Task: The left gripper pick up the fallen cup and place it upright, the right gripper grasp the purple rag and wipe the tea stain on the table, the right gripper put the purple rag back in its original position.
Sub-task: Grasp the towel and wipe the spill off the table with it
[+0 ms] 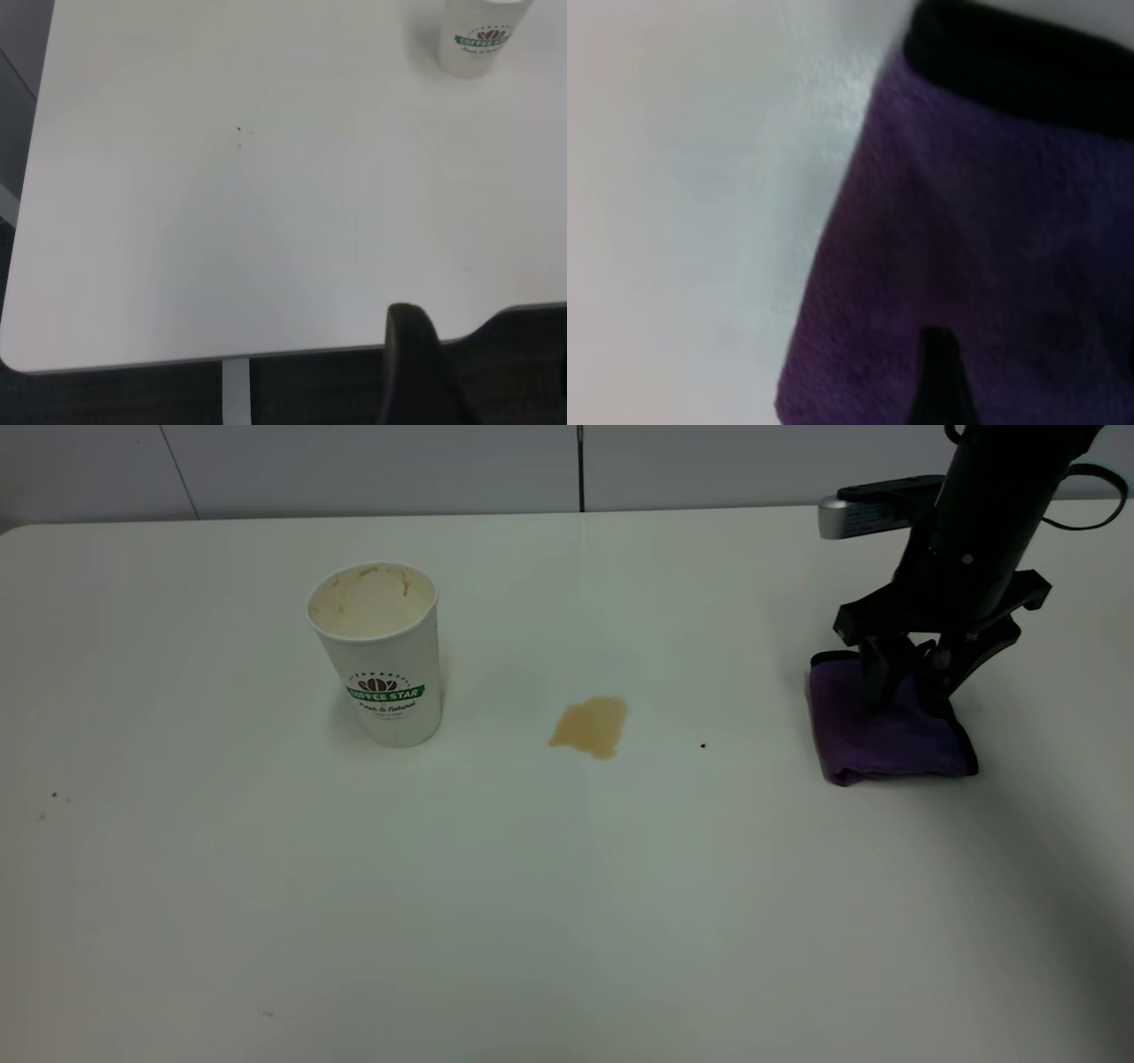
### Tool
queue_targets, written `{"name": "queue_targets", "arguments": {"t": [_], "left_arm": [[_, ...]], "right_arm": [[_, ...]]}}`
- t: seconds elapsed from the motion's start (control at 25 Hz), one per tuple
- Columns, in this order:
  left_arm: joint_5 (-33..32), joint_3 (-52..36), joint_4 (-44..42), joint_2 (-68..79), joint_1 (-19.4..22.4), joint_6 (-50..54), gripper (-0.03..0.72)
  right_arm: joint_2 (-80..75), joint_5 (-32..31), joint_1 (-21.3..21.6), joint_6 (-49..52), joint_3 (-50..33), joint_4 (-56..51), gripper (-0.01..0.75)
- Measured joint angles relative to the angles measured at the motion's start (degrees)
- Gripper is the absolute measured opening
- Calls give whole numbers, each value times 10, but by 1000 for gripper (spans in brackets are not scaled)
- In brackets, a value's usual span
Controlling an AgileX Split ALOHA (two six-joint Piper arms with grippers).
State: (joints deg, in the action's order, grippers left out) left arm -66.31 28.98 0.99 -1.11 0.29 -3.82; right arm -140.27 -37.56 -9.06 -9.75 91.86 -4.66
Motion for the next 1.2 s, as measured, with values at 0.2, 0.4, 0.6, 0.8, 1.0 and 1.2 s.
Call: {"name": "queue_targets", "arguments": {"t": [0.2, 0.4, 0.6, 0.8, 1.0, 1.2], "left_arm": [[0, 0, 4, 0, 0, -1, 432], [0, 0, 4, 0, 0, -1, 432], [0, 0, 4, 0, 0, -1, 432], [0, 0, 4, 0, 0, -1, 432], [0, 0, 4, 0, 0, -1, 432], [0, 0, 4, 0, 0, -1, 432]], "right_arm": [[-27, 13, -3, 1, 11, -2, 589], [-41, 28, -5, 1, 12, -2, 527], [-41, 43, -12, -2, 12, -2, 212], [-41, 81, -33, -39, 12, -37, 48], [-47, 109, -72, -76, 28, -84, 48], [-78, 81, -114, -81, 102, -100, 48]]}}
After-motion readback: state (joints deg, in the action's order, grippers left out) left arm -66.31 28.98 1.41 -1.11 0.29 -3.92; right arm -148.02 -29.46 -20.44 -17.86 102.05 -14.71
